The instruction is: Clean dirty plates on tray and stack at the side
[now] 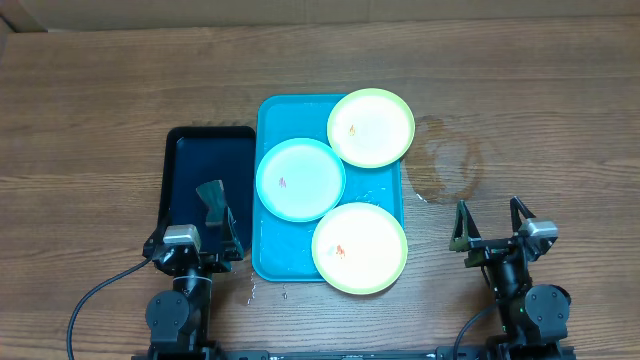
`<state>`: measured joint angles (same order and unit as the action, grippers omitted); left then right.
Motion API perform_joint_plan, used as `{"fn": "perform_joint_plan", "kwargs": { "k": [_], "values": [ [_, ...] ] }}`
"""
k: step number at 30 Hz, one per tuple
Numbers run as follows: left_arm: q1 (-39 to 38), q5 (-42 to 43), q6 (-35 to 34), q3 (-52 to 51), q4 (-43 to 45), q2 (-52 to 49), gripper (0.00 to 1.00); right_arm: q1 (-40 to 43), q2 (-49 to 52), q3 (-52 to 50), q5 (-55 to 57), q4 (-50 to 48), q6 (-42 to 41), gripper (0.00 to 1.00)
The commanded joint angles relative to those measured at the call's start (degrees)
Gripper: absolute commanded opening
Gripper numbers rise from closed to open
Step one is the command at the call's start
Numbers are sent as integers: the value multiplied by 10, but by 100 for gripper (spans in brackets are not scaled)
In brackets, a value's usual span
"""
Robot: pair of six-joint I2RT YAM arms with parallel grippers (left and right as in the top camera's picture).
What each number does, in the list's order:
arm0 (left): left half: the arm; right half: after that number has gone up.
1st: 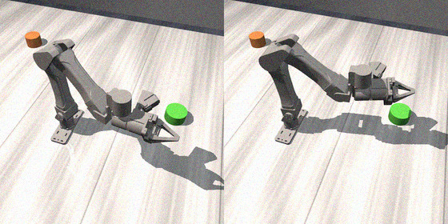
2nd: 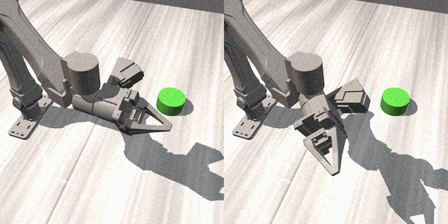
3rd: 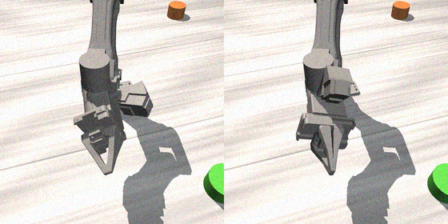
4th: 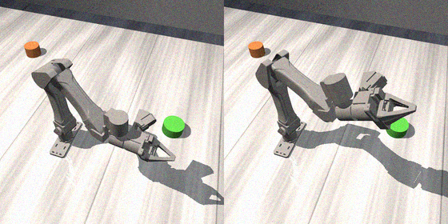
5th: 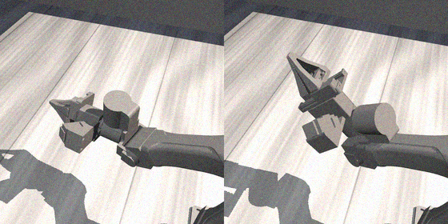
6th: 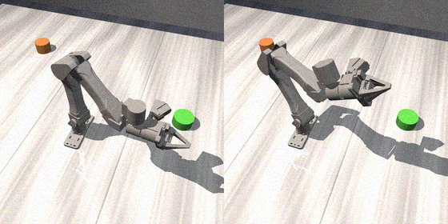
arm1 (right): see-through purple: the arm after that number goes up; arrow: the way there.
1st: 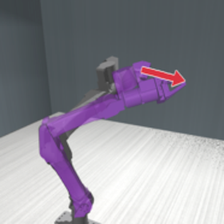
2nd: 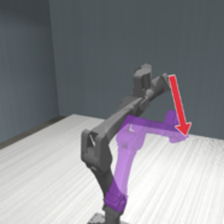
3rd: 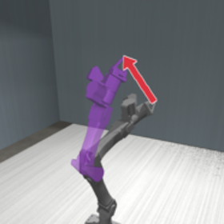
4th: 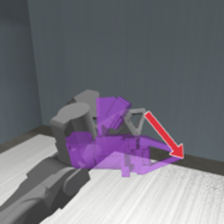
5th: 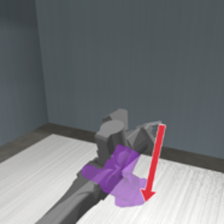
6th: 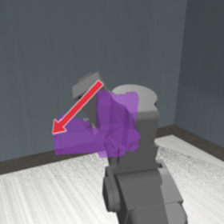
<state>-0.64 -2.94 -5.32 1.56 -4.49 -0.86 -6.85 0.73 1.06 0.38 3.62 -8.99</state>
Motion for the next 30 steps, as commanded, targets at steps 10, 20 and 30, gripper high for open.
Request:
{"fn": "perform_joint_plan", "kwargs": {
  "k": [10, 20, 30],
  "values": [
    [4, 13, -66, 143, -93, -8, 100, -2, -6, 35, -24, 1, -45, 100],
    [4, 67, -34, 422, -258, -217, 100, -2, 87, 252, -24, 140, -45, 100],
    [4, 142, -34, 755, -548, -492, 100, -2, 402, 592, -55, 401, -45, 100]
  ]
}}
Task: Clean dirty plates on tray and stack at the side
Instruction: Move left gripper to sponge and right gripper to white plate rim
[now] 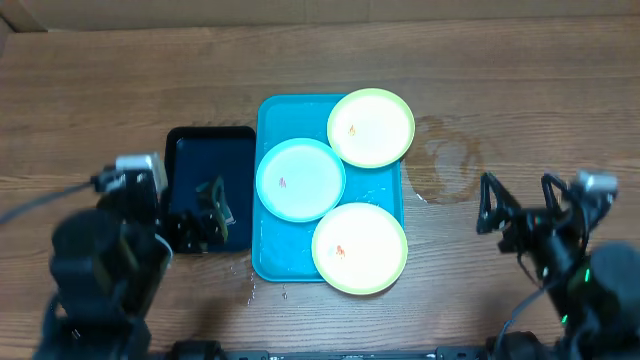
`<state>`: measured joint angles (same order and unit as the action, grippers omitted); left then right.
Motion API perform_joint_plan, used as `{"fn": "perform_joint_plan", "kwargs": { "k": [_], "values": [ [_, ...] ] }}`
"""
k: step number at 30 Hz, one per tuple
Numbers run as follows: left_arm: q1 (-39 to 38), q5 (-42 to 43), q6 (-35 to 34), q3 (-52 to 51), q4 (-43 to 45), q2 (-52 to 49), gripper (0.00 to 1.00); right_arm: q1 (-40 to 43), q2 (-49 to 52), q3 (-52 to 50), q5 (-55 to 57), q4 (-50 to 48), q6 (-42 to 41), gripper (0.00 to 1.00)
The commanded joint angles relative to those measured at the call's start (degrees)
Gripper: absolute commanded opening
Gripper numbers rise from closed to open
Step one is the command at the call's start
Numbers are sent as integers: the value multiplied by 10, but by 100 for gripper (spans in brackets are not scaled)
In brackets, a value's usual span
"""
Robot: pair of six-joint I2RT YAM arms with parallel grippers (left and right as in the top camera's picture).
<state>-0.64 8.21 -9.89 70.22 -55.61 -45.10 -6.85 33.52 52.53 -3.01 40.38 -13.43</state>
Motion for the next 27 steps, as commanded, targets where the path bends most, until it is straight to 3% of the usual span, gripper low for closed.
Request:
{"fn": "perform_joint_plan", "kwargs": {
  "k": [1, 5, 10, 12, 13, 15, 17, 19, 23, 26, 27],
  "values": [
    [4, 35, 12, 90, -60, -69, 100, -2, 111, 114, -32, 65, -1, 100],
    [4, 54, 11, 148, -140, -137, 100, -2, 270, 256, -94, 191, -1, 100],
    [4, 54, 11, 149, -177, -178, 99, -2, 394, 318, -278, 204, -1, 100],
    [4, 52, 11, 149, -191, -193, 70, -2, 428, 318, -328, 188, -1, 100],
    [4, 48, 11, 149, -196, -199, 53, -2, 443, 318, -346, 182, -2, 89],
    [4, 38, 10, 147, -208, -212, 21, -3, 470, 318, -366, 178, -10, 59],
    [4, 27, 8, 146, -220, -222, 5, -12, 494, 318, -364, 181, -28, 40],
    [4, 15, 7, 143, -228, -233, 4, -31, 516, 317, -341, 181, -32, 37],
    [3, 2, 6, 133, -232, -253, 8, -87, 556, 314, -232, 180, -77, 41],
    [3, 1, 0, 121, -231, -259, 43, -132, 584, 313, -175, 169, -82, 46],
    [3, 2, 0, 117, -231, -262, 47, -148, 595, 313, -152, 163, -94, 46]
  ]
}}
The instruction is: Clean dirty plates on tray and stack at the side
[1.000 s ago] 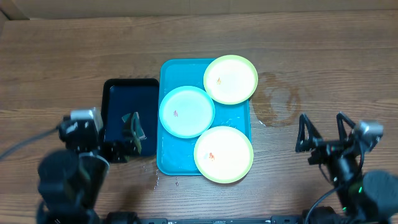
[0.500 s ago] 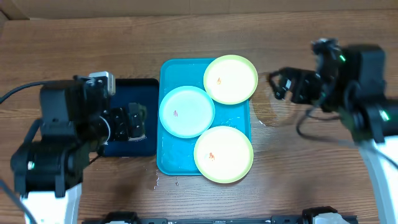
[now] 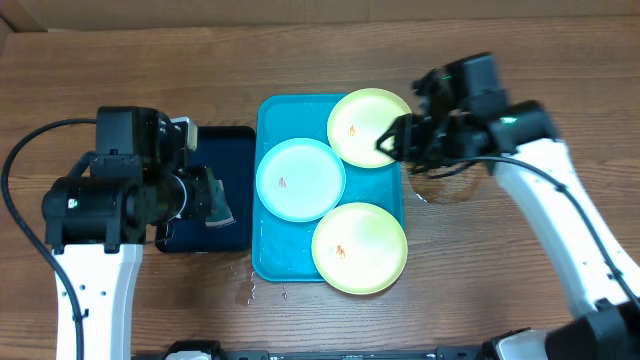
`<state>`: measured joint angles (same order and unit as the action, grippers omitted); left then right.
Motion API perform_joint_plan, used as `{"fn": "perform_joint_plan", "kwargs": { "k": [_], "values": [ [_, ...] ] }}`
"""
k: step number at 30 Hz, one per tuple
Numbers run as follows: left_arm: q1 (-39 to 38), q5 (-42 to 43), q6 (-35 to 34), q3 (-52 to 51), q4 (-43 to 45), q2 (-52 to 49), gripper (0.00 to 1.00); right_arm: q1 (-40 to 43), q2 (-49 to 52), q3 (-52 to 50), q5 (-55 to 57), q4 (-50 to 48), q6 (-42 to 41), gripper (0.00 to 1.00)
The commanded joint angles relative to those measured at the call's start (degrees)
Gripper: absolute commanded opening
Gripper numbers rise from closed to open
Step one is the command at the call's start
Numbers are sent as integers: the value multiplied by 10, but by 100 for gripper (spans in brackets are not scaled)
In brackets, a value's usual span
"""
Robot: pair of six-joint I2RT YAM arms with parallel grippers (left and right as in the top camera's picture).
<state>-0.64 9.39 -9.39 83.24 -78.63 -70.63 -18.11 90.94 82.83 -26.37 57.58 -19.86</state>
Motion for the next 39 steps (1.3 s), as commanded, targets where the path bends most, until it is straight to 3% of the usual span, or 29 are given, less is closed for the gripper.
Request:
{"fn": "perform_joint_plan", "kwargs": {
  "k": [1, 5, 16, 23, 35, 39],
  "values": [
    [3, -10, -5, -16, -1, -10, 48, -48, 31, 10, 104, -14, -43, 46],
    [3, -10, -5, -18, -2, -27, 49, -85, 74, 8, 176, -36, -88, 47],
    [3, -10, -5, -18, -3, -61, 49, -118, 193, 7, 190, -111, -89, 45],
    [3, -15, -16, -18, -1, -74, 51, -124, 241, 7, 182, -130, -89, 28],
    [2, -28, -23, -19, -2, -78, 50, -138, 256, -1, 191, -153, -89, 24],
    [3, -28, -23, -19, -2, -78, 50, -138, 256, -21, 193, -174, -89, 13]
  ]
}}
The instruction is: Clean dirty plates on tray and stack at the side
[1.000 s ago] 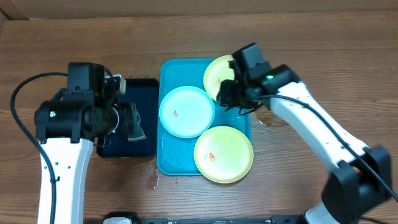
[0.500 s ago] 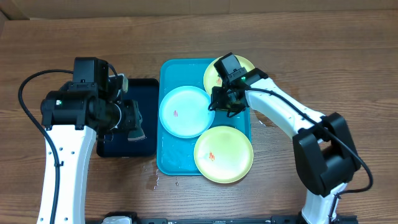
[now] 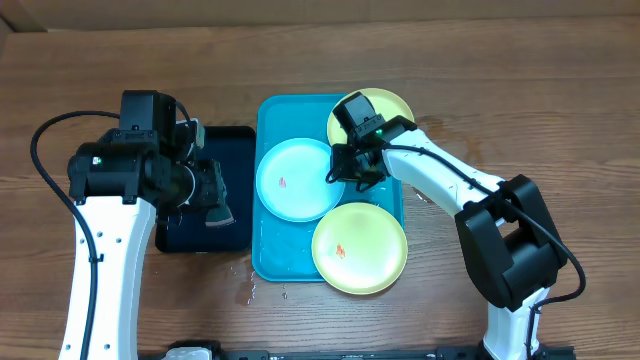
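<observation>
A blue tray (image 3: 268, 250) holds three plates with small orange smears: a light blue plate (image 3: 290, 180), a green plate (image 3: 360, 250) in front, and a green plate (image 3: 392, 100) at the back, partly under my right arm. My right gripper (image 3: 350, 175) is low between the light blue plate and the back green plate, and its fingers look spread. My left gripper (image 3: 205, 188) hangs over the black tray (image 3: 225, 140), right at a grey-green sponge (image 3: 216, 207). The arm hides its fingers.
A wet ring stain (image 3: 450, 165) marks the wood to the right of the blue tray. Water drops (image 3: 250, 292) lie by the tray's front left corner. A cable (image 3: 55, 130) loops out from the left arm.
My right gripper moved from the right rim of the back green plate down and left, to between that plate and the light blue plate. The left arm shifted slightly over the black tray.
Both arms first rested folded at the table's front edge with open fingers. They then rose and reached out. The left came over the black tray with the sponge, the right to the back green plate and now in among the plates. No plate has moved.
</observation>
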`<state>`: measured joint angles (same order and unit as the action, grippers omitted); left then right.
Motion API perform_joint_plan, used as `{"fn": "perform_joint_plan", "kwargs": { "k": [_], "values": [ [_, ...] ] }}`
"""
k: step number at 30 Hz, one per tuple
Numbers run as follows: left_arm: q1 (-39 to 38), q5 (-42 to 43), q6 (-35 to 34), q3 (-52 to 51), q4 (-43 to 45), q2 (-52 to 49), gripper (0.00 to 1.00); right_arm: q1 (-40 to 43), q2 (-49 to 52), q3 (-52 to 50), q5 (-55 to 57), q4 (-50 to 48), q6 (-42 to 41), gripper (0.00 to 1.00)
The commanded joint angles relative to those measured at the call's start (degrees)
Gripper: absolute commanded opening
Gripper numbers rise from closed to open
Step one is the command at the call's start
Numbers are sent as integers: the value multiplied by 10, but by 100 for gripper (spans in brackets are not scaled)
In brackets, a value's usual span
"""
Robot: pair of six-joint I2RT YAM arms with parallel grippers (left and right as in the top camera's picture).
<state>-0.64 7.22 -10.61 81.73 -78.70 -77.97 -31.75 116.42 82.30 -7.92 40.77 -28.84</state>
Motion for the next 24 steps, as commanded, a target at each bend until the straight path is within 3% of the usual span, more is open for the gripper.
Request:
{"fn": "perform_joint_plan", "kwargs": {
  "k": [1, 5, 9, 19, 24],
  "values": [
    [2, -6, -11, -4, -2, -5, 50, -1, 1, -16, 11, -7, 1, 11],
    [2, -6, -10, -4, -2, -5, 50, -1, 1, -16, 13, -15, 0, 7],
    [2, -14, -13, -4, -1, -5, 50, -1, 1, -16, 13, -9, 1, 12],
    [2, -15, -15, -4, -1, -5, 51, -1, 1, -16, 12, 5, -2, 11],
    [2, -15, -14, -4, -1, -5, 51, -1, 1, -16, 12, 13, -14, 4]
  ]
}}
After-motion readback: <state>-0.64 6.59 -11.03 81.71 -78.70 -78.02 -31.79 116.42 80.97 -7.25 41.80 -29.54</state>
